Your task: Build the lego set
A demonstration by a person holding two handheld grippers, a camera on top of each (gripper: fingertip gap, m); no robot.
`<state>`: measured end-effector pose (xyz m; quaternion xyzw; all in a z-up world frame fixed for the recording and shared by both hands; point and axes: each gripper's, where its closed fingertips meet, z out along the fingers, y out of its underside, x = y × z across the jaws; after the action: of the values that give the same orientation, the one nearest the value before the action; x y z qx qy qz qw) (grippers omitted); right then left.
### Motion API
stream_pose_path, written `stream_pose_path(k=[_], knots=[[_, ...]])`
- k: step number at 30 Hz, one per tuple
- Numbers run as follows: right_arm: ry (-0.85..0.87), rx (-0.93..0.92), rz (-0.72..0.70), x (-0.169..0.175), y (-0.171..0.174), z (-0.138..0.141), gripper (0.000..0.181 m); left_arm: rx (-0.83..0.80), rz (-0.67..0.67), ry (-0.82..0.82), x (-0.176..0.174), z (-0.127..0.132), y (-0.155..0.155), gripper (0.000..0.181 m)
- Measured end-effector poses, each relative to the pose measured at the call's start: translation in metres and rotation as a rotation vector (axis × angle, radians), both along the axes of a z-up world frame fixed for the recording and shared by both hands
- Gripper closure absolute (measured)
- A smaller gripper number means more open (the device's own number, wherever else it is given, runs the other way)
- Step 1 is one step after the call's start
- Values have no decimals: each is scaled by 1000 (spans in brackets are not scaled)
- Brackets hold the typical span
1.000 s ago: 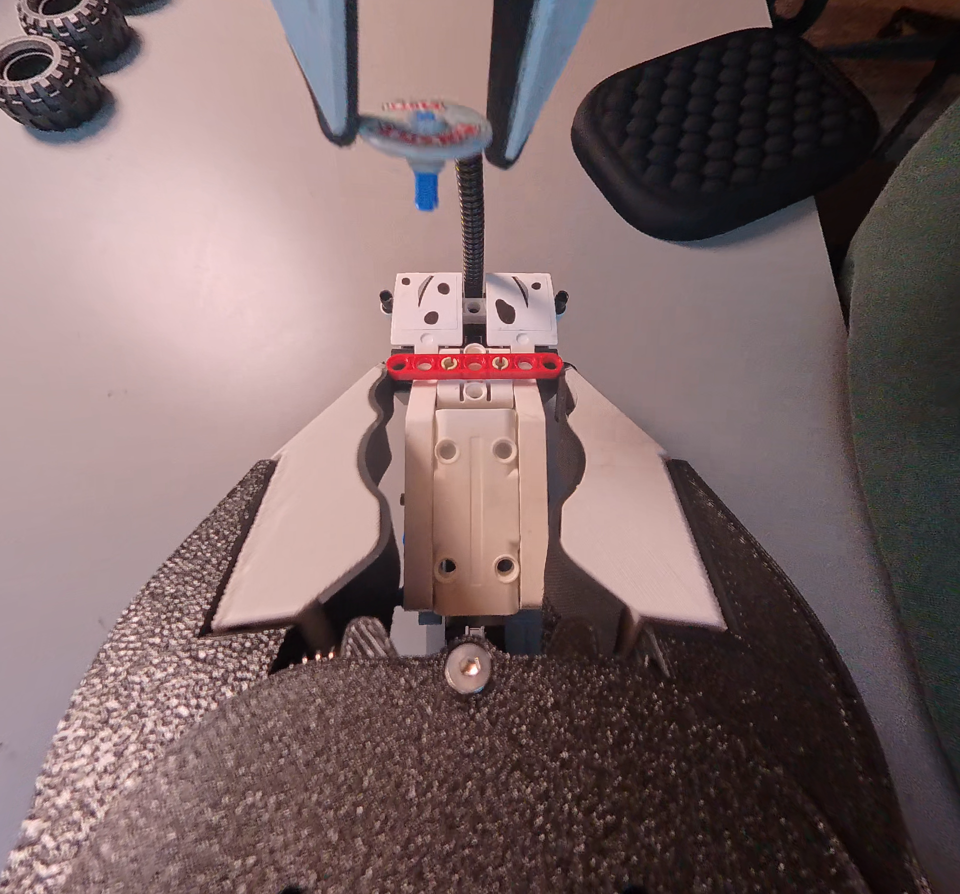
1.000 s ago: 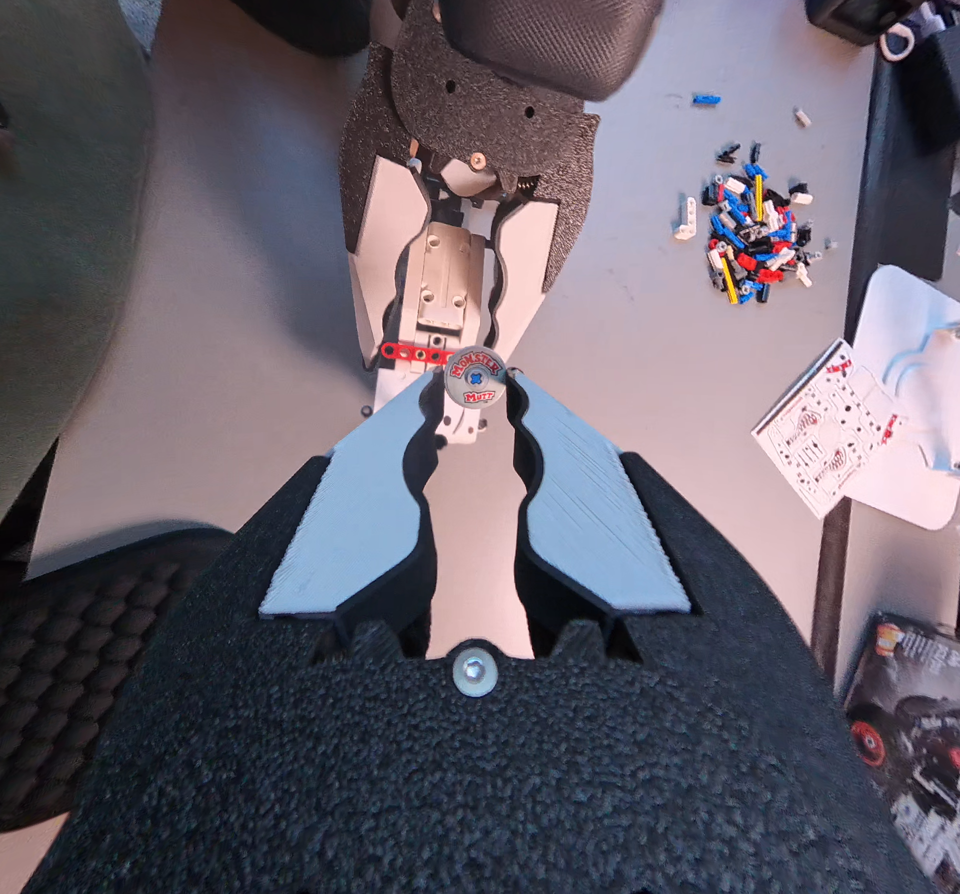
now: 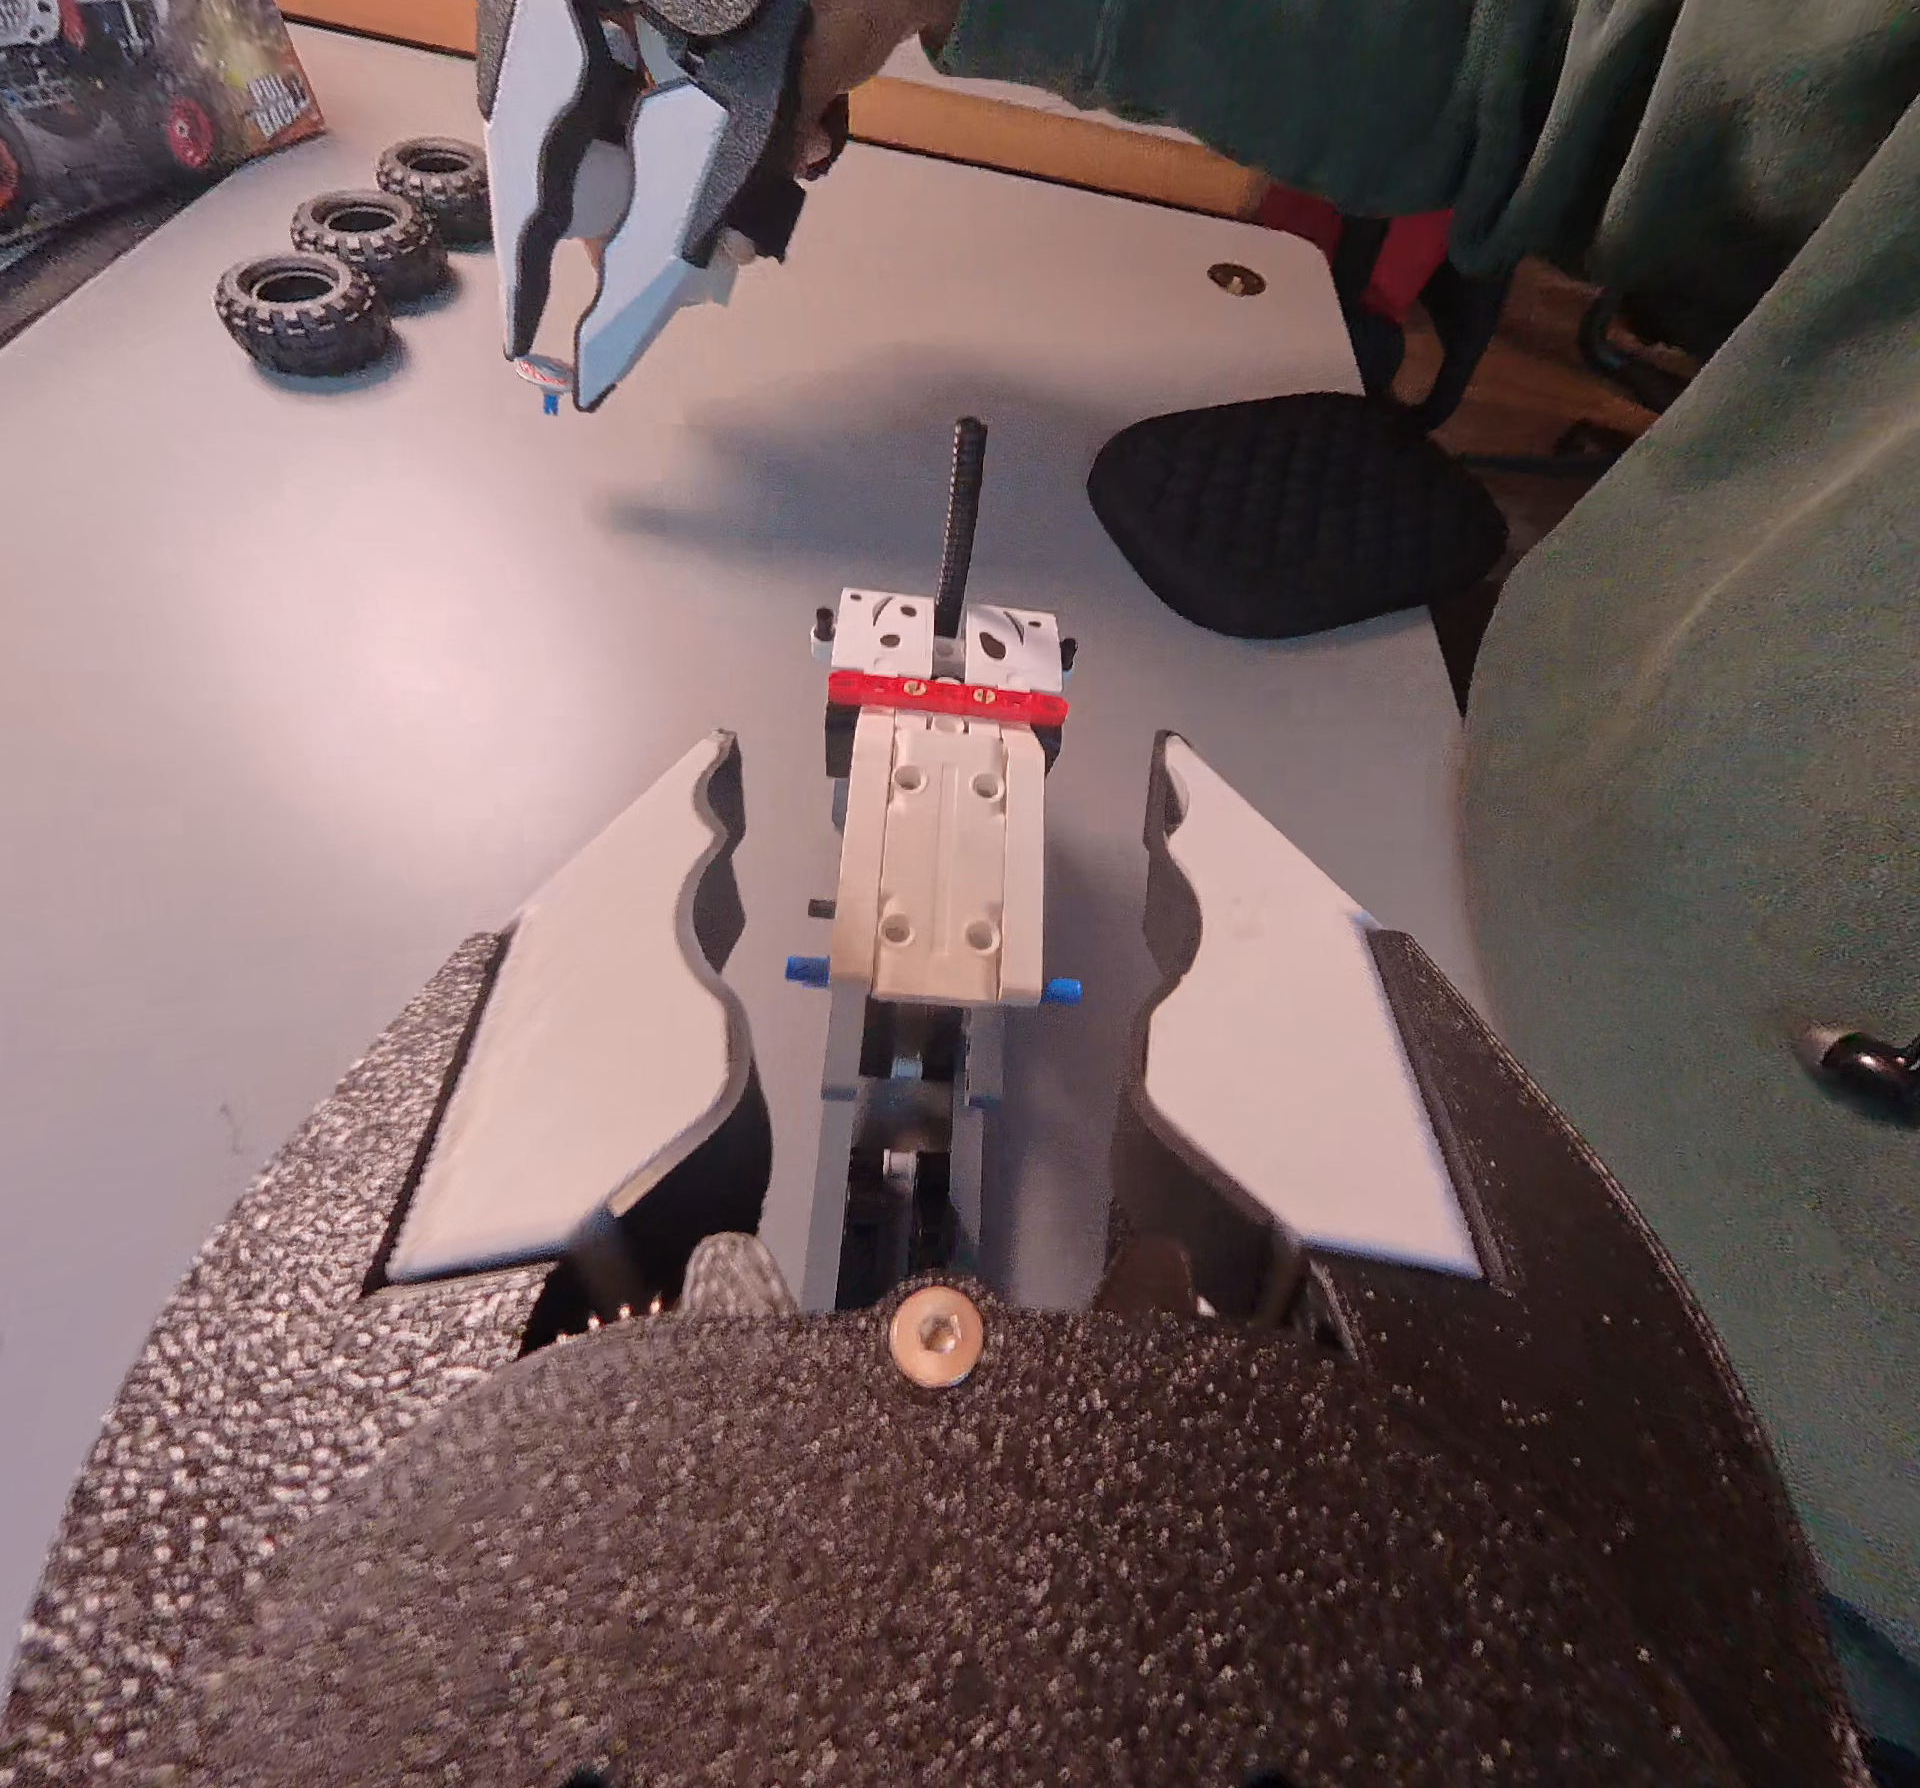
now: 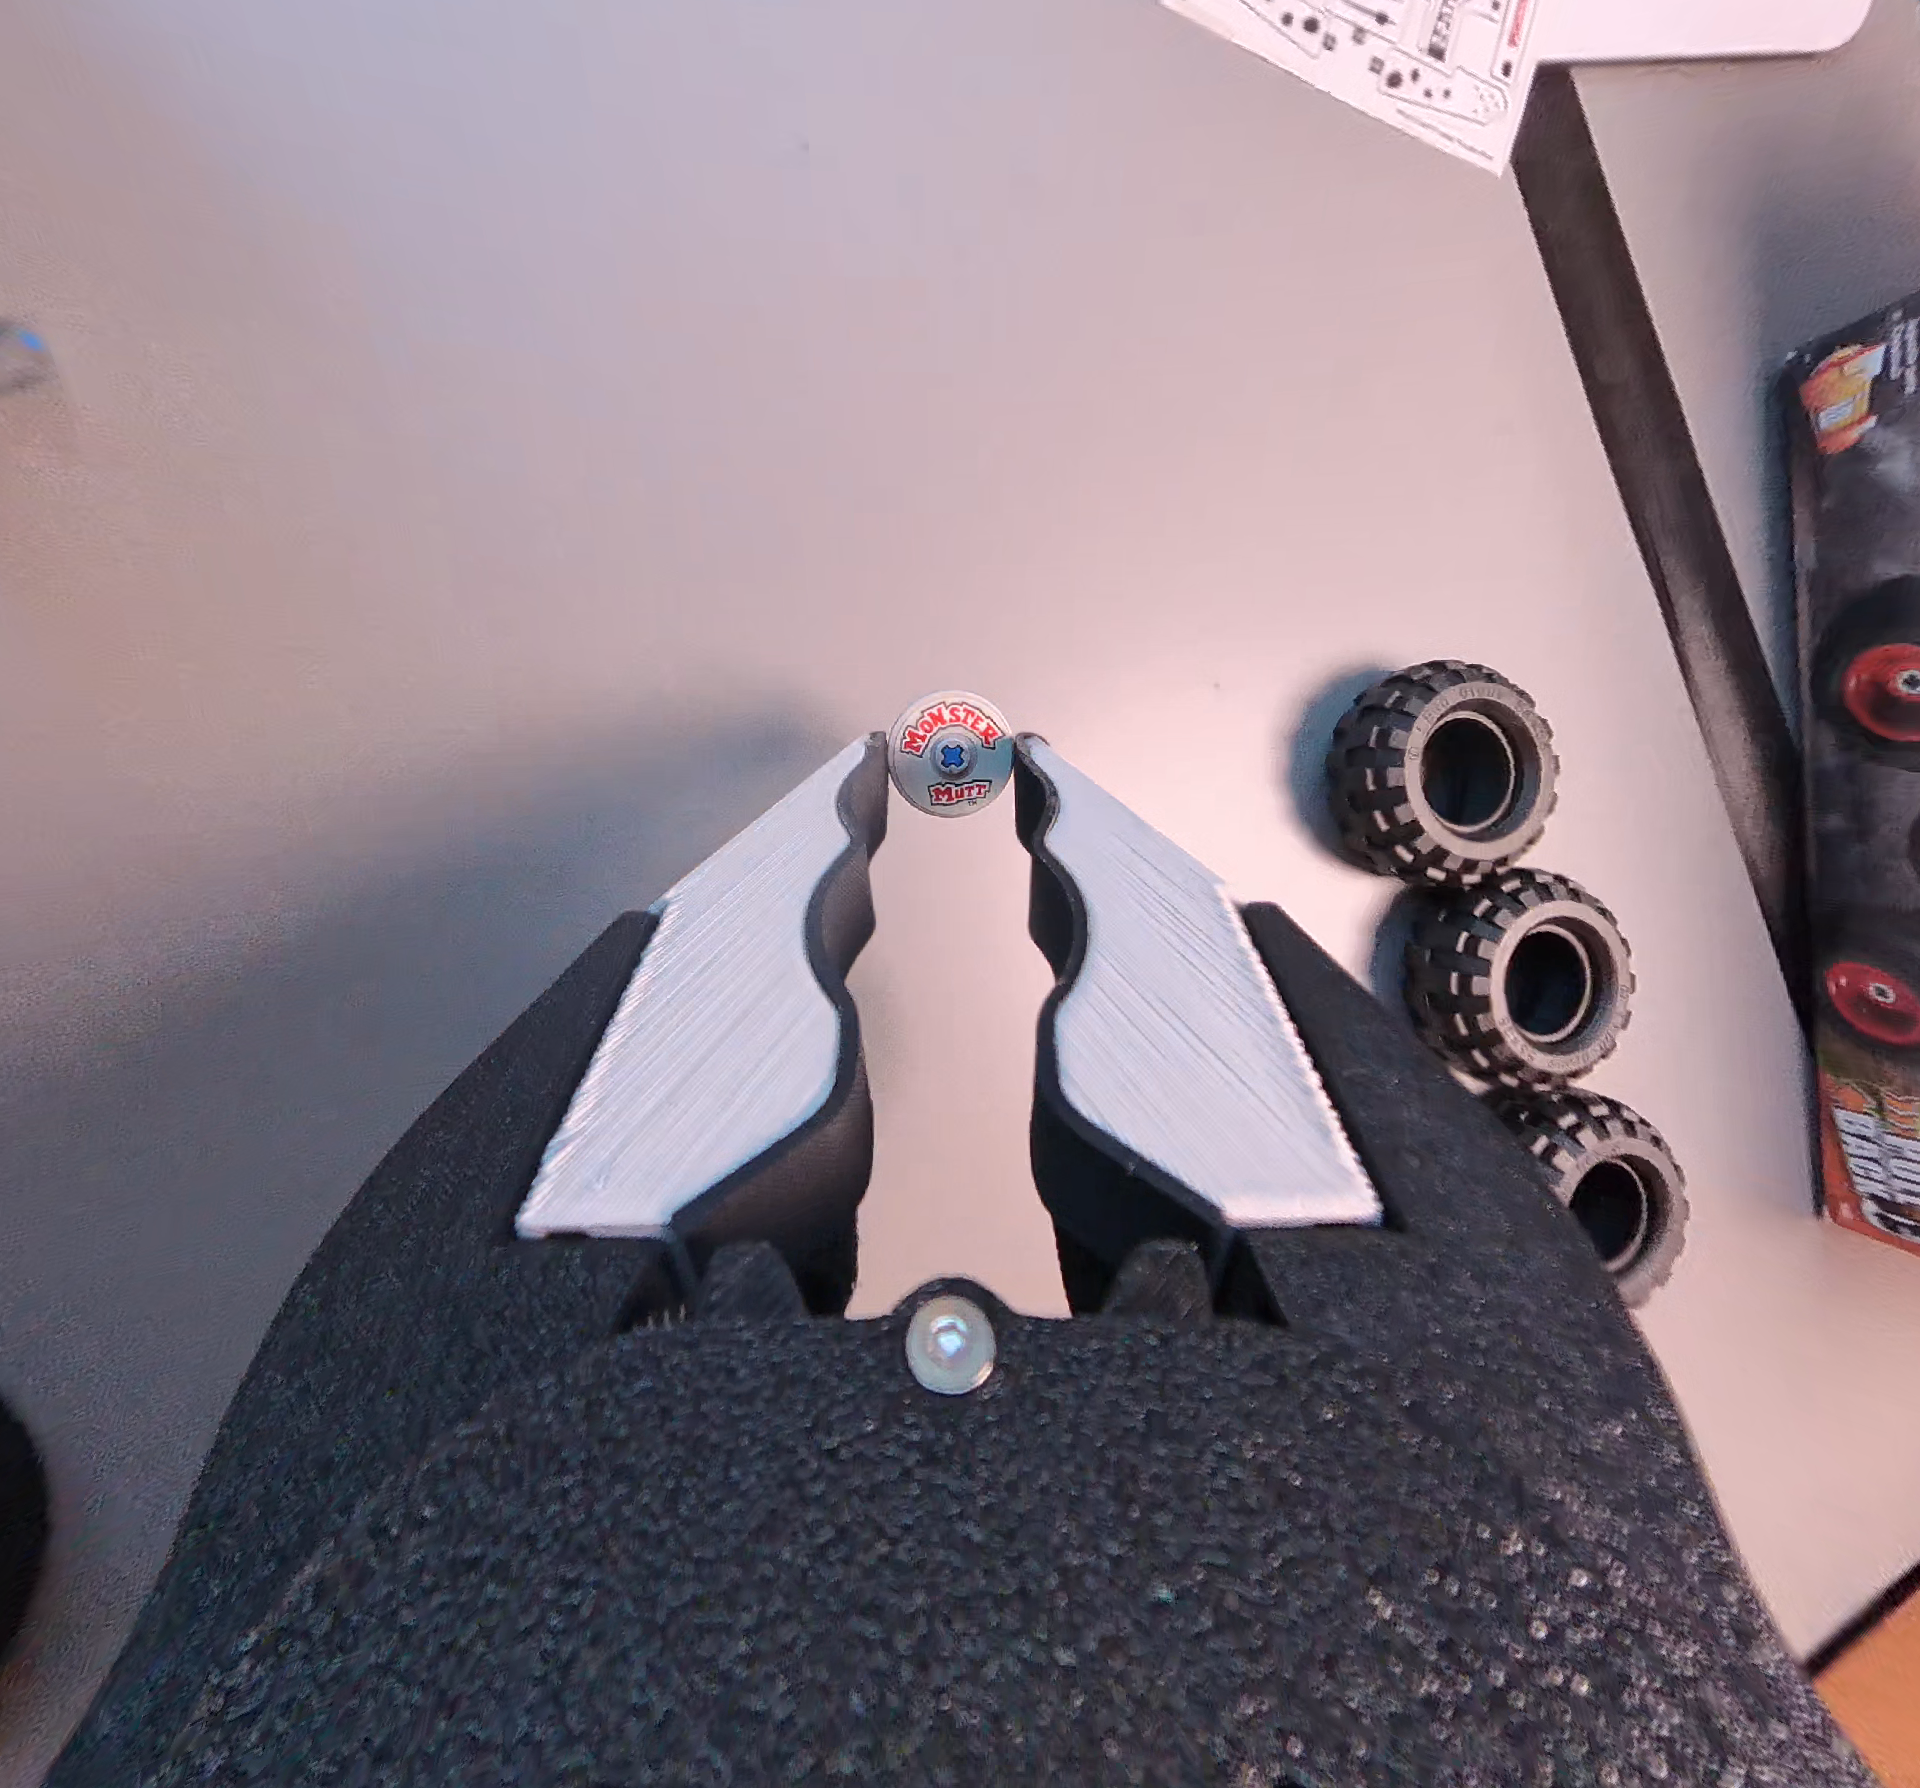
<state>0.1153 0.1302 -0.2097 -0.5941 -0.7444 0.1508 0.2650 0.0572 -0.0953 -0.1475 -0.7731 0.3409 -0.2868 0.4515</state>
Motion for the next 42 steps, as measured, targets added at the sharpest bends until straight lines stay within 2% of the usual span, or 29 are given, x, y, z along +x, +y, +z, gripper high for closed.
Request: stream_pose_path(k=[6,11,14,17,20,23,26,28,31,34,36,38,42], knots=[[82,-5,-96,-51,40,-17,157,-28,-18,56,-1,-26,-11,96],[114,53,-235,-95,80,-21,157,1,-9,83,0,-34,-7,116],[62,38,-265,-101,85,-32,157,32,16,59,1,-33,-2,134],[55,5,-290,-99,83,-32,157,42,21,54,1,-33,0,134],[75,-18,-299,-98,82,-31,148,48,17,44,2,-33,1,134],[118,-9,-281,-96,76,-18,141,52,17,38,2,-32,1,134],[193,-47,-212,-94,52,12,137,62,16,49,2,-33,0,134],[241,-82,-128,-90,24,37,137,68,8,57,2,-33,-1,128],[281,-188,46,-77,-44,74,136,61,-4,42,5,-32,-2,124],[224,-300,258,-55,-126,95,120,77,2,46,7,-30,-1,123],[146,-282,369,-41,-170,91,111,86,17,43,7,-29,2,124],[64,-199,414,-36,-193,72,105,92,31,47,7,-28,4,125],[-58,-84,429,-37,-202,34,101,110,58,69,6,-29,7,128]])
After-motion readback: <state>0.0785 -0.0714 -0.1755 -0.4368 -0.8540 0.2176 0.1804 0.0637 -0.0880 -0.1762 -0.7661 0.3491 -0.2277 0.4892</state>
